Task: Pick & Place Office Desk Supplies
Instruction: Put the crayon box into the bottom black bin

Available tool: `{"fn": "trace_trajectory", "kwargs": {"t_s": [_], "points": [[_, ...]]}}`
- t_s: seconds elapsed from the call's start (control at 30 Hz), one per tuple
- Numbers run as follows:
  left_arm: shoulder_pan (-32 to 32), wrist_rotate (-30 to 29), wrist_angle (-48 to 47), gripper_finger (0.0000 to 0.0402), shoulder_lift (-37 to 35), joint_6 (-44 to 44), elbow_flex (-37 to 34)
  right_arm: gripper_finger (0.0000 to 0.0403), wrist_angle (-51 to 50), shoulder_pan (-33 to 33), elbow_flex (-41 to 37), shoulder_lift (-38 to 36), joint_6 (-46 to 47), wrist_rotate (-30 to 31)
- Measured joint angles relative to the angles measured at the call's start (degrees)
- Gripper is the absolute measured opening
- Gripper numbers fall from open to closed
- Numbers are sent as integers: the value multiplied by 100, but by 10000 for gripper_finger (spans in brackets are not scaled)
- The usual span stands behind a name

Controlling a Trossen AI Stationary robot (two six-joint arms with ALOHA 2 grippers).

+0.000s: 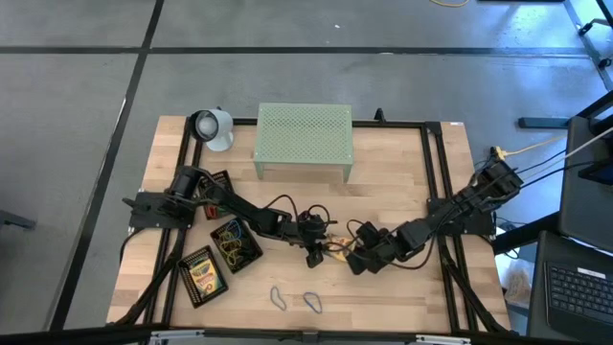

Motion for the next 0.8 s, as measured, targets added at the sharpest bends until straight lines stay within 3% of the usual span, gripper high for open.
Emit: {"fn": "trace_trajectory", "kwargs": {"t_s": [0.8], "points": [[-13, -65, 224, 171, 6, 96, -20, 199, 426, -183, -2, -45, -580, 564]]}}
